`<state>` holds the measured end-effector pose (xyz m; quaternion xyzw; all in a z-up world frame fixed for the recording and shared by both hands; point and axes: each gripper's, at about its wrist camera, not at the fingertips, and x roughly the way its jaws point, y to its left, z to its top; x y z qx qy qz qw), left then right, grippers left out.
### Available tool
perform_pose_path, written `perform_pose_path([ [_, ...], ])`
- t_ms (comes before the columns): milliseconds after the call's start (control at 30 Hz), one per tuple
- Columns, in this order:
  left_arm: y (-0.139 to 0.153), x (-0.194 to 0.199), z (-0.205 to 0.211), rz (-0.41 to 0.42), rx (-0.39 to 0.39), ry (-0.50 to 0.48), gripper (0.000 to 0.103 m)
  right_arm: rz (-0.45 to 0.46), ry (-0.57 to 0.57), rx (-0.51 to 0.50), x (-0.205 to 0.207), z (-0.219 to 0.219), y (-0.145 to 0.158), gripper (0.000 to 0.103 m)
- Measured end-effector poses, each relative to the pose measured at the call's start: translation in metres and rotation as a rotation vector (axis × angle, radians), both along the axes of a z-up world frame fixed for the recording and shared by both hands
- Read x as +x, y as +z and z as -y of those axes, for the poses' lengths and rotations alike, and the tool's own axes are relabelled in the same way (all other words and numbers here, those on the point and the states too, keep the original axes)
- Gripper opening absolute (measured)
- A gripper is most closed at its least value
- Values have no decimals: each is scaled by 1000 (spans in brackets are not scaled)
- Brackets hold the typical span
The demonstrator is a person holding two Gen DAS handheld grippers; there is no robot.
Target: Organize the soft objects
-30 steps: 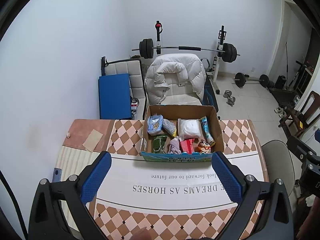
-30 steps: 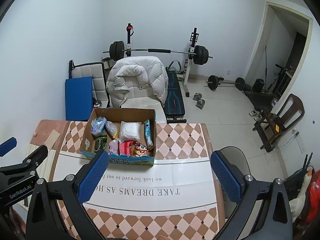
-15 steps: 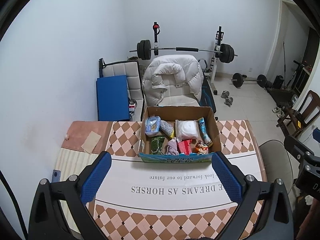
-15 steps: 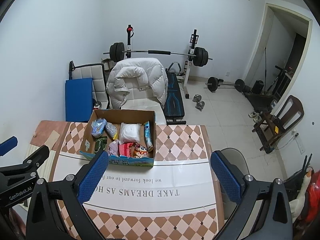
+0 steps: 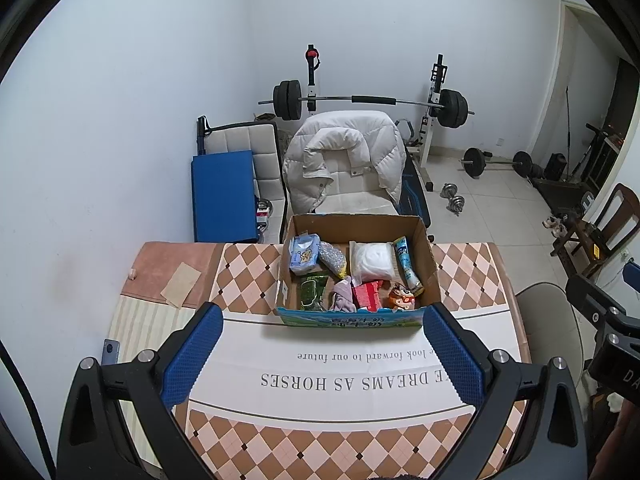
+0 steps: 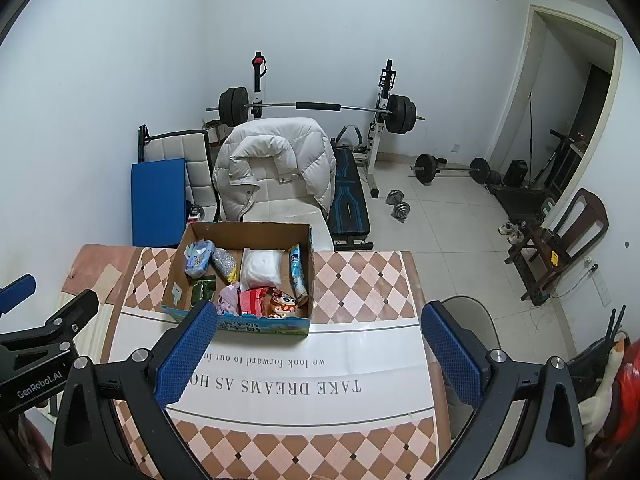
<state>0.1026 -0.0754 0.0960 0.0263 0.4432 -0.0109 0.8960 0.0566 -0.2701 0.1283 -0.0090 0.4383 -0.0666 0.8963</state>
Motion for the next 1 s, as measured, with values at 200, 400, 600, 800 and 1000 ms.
perform_pose_path([
  [200, 2, -1, 1, 4, -2, -3, 103, 1, 0, -1, -2, -1, 1, 103],
  [400, 3, -2, 1, 4, -4, -4, 103, 2, -3, 10, -1, -2, 2, 103],
  [600, 6, 0, 1, 8, 0, -2, 103, 2, -1, 12, 0, -2, 2, 103],
  [800, 7, 2, 2, 6, -1, -2, 103, 2, -6, 10, 0, -3, 2, 103],
  [1000, 8, 3, 1, 8, -1, 1, 103, 4, -5, 8, 0, -4, 3, 103],
])
